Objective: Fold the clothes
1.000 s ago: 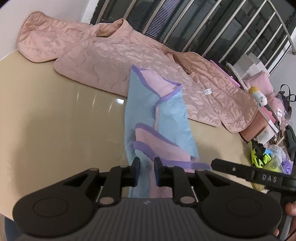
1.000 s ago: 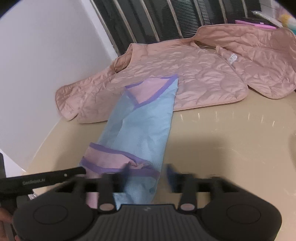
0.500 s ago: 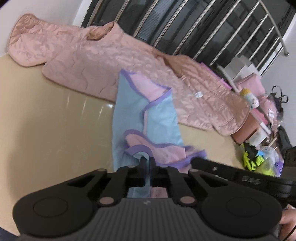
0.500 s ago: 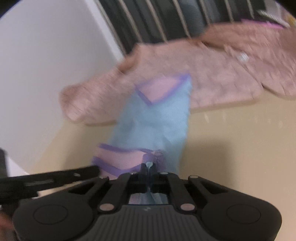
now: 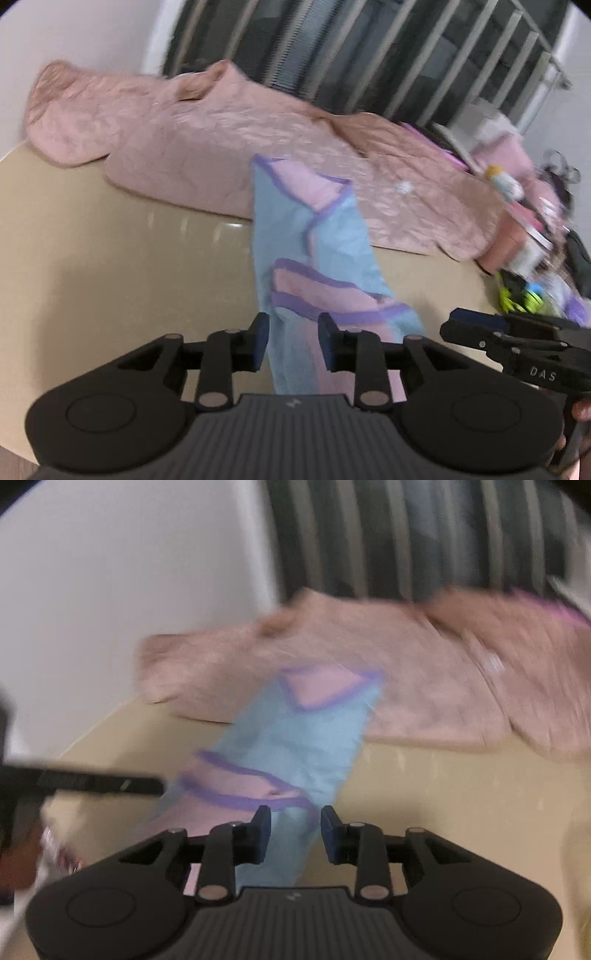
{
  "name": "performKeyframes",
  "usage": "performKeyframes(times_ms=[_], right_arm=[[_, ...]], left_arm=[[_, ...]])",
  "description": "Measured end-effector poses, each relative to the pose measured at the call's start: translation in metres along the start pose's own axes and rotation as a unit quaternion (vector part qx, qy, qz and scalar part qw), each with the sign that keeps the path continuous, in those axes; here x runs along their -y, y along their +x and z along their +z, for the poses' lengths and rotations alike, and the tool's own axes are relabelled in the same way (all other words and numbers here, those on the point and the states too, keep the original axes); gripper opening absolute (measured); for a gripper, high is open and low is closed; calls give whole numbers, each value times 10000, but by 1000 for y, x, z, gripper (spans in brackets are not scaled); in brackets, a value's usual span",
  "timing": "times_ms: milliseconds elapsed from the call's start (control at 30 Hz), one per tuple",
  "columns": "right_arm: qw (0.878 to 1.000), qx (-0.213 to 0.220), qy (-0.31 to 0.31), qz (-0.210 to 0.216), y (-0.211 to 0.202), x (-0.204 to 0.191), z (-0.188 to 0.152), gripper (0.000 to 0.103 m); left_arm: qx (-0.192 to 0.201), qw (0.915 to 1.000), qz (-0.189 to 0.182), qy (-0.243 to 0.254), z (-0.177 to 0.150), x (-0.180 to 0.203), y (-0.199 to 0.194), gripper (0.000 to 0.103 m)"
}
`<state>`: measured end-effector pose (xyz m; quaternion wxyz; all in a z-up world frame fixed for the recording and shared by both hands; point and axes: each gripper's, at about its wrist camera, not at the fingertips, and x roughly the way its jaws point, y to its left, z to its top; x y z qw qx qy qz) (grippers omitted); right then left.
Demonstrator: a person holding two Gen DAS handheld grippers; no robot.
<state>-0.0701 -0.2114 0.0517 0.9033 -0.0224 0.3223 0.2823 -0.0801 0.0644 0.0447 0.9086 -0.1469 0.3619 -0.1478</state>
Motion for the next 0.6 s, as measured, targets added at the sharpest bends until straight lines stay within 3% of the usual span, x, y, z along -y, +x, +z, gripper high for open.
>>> performKeyframes(times_ms=[100,200,267,367,400,467,500,600], right_arm=[[9956,-2,-740,577,-8,-21,-8,28],[9882,-171,-1414,570,1,-35,-15,29],[9822,-279,-1739,660,4,-38,-21,43],[9764,-391,-2010,687,11,-40,-26,43],[9757,-406,-2043,672,14,-40,-28,42],[9771,-517,-1942,694,21,-36,-29,5],[9802,-525,-1772,711,23,-33,-28,5],[9887,-276,-1099,984,13,-20,-22,5]], left_arm=[[-65,9989,-276,369,-7,8,-4,28],[-105,9964,-415,733,-16,16,-7,28],[-132,9939,-507,975,-22,21,-9,29],[-173,9888,-644,1336,-31,28,-11,39],[-186,9868,-690,1456,-34,30,-12,44],[-187,9821,-752,1716,-40,36,-14,53],[-70,9789,-649,1935,-45,41,-14,61],[70,9648,-323,2608,-56,55,-11,63]])
